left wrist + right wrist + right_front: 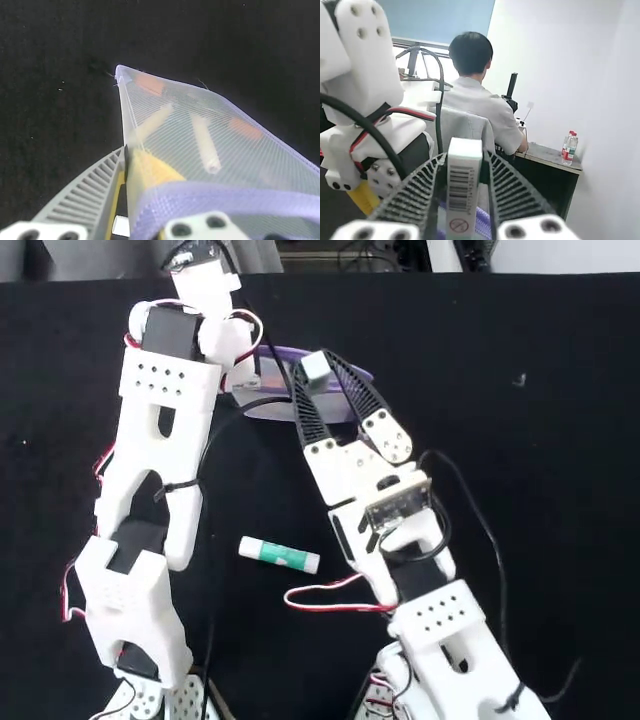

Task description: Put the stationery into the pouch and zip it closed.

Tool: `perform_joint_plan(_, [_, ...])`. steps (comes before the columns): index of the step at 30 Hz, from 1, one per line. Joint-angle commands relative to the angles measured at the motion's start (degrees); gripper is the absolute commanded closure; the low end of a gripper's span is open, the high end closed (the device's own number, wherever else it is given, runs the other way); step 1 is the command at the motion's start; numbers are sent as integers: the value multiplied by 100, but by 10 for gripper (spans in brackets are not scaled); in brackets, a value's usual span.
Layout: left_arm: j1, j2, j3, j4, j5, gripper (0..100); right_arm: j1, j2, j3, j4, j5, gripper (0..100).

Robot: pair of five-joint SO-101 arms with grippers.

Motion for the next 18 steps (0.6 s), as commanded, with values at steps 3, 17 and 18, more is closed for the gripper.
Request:
perform_joint_plan(3, [13,-396,-66,9,62,971,53,1086,-4,-730,-18,988])
perform_joint_plan(17, [-435,-404,-110,-9,62,971,88,1578,198,-985,18,988])
perform_joint_plan(18, [-462,-404,-110,-9,62,971,70,1490,251,-985,18,988])
